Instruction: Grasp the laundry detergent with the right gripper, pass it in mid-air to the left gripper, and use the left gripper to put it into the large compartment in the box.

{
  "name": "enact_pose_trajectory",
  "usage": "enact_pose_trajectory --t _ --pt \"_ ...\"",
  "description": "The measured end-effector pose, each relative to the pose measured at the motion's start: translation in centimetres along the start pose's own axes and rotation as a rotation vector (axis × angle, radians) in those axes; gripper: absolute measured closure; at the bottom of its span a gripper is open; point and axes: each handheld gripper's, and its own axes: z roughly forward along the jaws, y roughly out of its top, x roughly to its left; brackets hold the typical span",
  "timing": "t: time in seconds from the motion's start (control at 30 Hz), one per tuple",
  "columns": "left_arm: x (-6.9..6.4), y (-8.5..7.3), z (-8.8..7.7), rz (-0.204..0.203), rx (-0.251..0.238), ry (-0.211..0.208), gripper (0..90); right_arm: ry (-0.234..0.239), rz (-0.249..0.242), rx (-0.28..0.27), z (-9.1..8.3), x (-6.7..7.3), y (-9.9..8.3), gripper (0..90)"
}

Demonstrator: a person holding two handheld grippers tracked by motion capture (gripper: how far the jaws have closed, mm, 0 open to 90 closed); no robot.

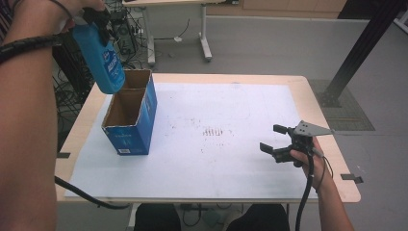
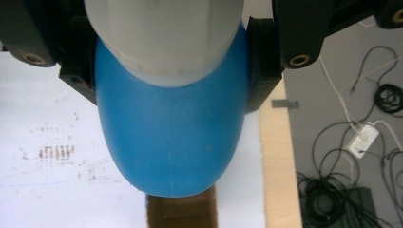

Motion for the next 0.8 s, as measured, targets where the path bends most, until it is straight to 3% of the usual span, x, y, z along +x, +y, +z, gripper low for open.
enact_pose_trajectory --t 0.33,0.8 --pt "0.7 0.1 -0.1 -0.026 -0.014 -0.004 37.8 -0.014 0.006 0.01 0.0 0.0 0.0 3.5" --pt "1.4 0.6 3.0 -0.033 0.021 -0.024 37.8 -0.019 0.006 0.013 -0.1 0.2 0.0 3.4"
